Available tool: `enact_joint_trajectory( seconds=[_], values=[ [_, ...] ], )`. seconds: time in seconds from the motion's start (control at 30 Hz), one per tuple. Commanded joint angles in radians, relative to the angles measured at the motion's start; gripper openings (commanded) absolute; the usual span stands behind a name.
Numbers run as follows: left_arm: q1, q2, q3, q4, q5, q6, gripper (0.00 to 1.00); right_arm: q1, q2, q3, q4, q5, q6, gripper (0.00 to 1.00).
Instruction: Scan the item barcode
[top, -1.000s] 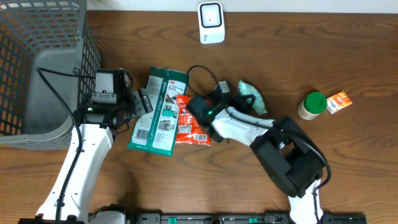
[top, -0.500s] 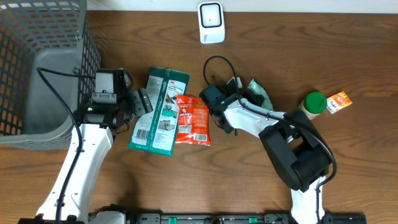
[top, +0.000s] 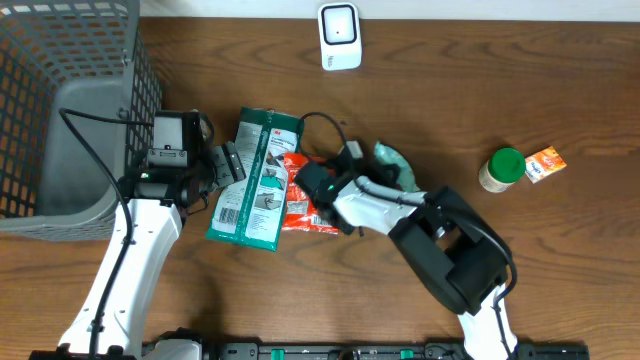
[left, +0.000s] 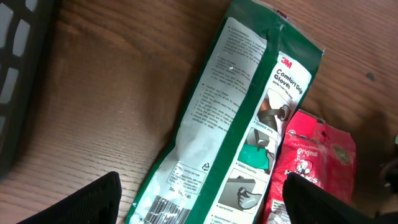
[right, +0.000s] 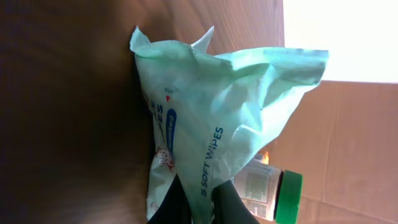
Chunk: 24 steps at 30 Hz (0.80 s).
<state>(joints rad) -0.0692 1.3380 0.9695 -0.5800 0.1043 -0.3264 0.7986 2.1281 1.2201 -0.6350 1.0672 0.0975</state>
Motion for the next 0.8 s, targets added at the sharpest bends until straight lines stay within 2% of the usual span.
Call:
enact_joint_trajectory(
  seconds=[0.0, 0.13, 0.17, 0.2, 0.33, 0.53, 0.6, 0.67, 0.77],
  values=[
    [0.0, -0.001, 0.016, -0.003, -0.012, -0.009, 0.83, 0.034, 0.028, -0.006, 0.003, -0.24, 0.069, 0.14],
    [0.0, -0.001, 0.016, -0.003, -0.012, -0.009, 0.83, 0.04, 0.028, -0.002, 0.0, -0.345, 0.107, 0.23],
    [0.0, -0.001, 0.016, -0.003, -0.012, -0.009, 0.83, 0.04, 0.026, 0.003, -0.013, -0.37, 0.119, 0.31],
    [0.0, -0.001, 0.016, -0.003, -0.012, -0.009, 0.83, 0.04, 0.025, 0.009, -0.023, -0.387, 0.122, 0.33],
    [0.0, -0.001, 0.016, -0.003, -0.012, -0.009, 0.83, 0.039, 0.0, 0.074, -0.121, -0.448, 0.161, 0.41],
    [0.0, -0.001, 0.016, -0.003, -0.012, -0.009, 0.83, 0.005, -0.114, 0.195, -0.243, -0.608, 0.164, 0.43],
    [0.0, -0.001, 0.016, -0.003, -0.012, -0.009, 0.83, -0.027, -0.174, 0.209, -0.258, -0.66, 0.164, 0.41],
    [0.0, -0.001, 0.016, -0.003, -0.012, -0.009, 0.83, -0.082, -0.235, 0.208, -0.267, -0.73, 0.164, 0.34],
    [0.0, -0.001, 0.016, -0.003, -0.012, -0.009, 0.83, -0.181, -0.285, 0.208, -0.28, -0.867, 0.163, 0.06]
  ],
)
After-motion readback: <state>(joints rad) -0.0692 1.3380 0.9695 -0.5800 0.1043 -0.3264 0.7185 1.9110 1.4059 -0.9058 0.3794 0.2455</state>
